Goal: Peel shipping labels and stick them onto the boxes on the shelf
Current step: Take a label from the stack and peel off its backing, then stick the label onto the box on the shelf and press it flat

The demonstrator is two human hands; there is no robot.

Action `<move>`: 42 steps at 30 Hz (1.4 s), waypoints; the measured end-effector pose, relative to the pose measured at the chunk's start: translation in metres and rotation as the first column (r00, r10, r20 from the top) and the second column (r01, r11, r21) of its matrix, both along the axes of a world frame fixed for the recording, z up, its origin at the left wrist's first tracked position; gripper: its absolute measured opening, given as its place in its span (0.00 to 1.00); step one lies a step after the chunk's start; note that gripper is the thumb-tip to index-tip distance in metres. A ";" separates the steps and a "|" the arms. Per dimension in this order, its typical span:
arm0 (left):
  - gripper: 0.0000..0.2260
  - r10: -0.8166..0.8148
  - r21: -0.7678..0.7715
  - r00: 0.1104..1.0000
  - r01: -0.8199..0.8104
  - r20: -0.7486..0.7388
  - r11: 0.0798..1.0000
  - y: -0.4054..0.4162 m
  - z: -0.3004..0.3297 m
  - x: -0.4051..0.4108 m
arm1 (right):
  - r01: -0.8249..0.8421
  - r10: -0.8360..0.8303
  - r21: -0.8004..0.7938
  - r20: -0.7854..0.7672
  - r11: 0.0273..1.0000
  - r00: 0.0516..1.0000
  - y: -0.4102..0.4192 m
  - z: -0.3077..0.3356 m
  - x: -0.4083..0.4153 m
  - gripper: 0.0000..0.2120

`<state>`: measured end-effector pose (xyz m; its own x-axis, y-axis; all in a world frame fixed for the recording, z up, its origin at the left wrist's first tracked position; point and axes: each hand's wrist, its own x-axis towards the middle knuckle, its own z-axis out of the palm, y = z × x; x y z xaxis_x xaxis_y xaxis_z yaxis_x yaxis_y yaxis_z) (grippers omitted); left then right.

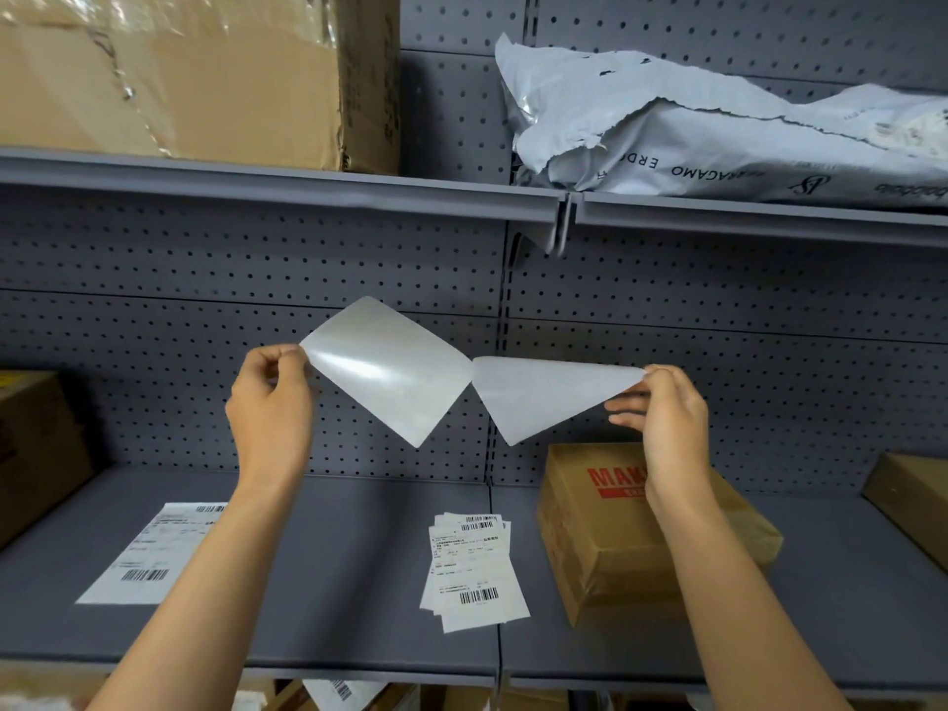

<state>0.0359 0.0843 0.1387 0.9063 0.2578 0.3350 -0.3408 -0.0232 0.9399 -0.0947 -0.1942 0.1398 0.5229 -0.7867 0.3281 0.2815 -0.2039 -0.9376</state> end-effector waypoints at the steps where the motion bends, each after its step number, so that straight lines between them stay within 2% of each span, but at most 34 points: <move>1: 0.07 0.002 0.000 1.000 -0.002 0.004 1.000 0.001 0.001 -0.001 | -0.006 0.006 0.000 0.011 1.000 1.000 0.001 0.001 0.001 0.11; 8: 0.06 0.040 -0.096 0.999 -0.037 0.021 0.995 0.028 0.009 0.002 | -0.089 0.087 0.027 0.084 0.996 0.993 0.007 0.005 0.003 0.10; 11: 0.06 0.030 -0.108 0.999 -0.025 0.044 0.994 0.033 0.011 -0.002 | -0.088 0.089 -0.015 0.049 0.996 0.995 0.013 0.005 0.006 0.10; 14: 0.07 -0.018 -0.082 0.999 0.022 0.049 0.996 0.026 0.008 -0.009 | -0.078 0.070 -0.162 -0.056 0.984 0.996 0.024 -0.002 0.015 0.12; 18: 0.08 -0.108 -0.154 0.994 0.105 -0.007 0.982 0.012 -0.008 -0.021 | -0.156 0.072 -0.327 -0.256 0.932 0.964 0.041 -0.029 0.030 0.11; 22: 0.08 -0.137 -0.216 0.989 0.123 -0.052 0.969 0.003 -0.029 -0.029 | -0.342 -0.043 -0.520 -0.593 0.783 0.804 0.054 -0.068 0.042 0.09; 27: 0.09 -0.221 -0.214 0.965 0.189 -0.141 0.958 -0.014 -0.052 -0.039 | -0.453 -0.096 -0.489 -0.751 0.745 0.654 0.065 -0.100 0.052 0.13; 31: 0.08 -0.208 -0.142 0.963 0.185 -0.172 0.973 -0.019 -0.068 -0.045 | -0.487 -0.132 -0.525 -0.763 0.698 0.633 0.064 -0.111 0.057 0.11; 35: 0.08 -0.202 -0.107 0.961 0.184 -0.190 0.977 -0.021 -0.070 -0.047 | -0.479 -0.254 -0.633 -0.727 0.608 0.638 0.066 -0.111 0.060 0.12; 40: 0.07 -0.219 -0.097 0.954 0.203 -0.204 0.974 -0.023 -0.069 -0.049 | -0.491 -0.381 -0.683 -0.719 0.541 0.581 0.071 -0.101 0.065 0.08; 42: 0.07 -0.220 -0.102 0.954 0.203 -0.202 0.974 -0.025 -0.069 -0.048 | -0.478 -0.356 -0.695 -0.701 0.537 0.618 0.074 -0.095 0.062 0.11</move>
<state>-0.0123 0.0593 0.0700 0.9907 0.0709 0.1165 -0.1235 0.1054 0.9867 -0.0325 -0.1201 0.0447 0.9042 -0.3579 0.2331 -0.3134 -0.9267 -0.2072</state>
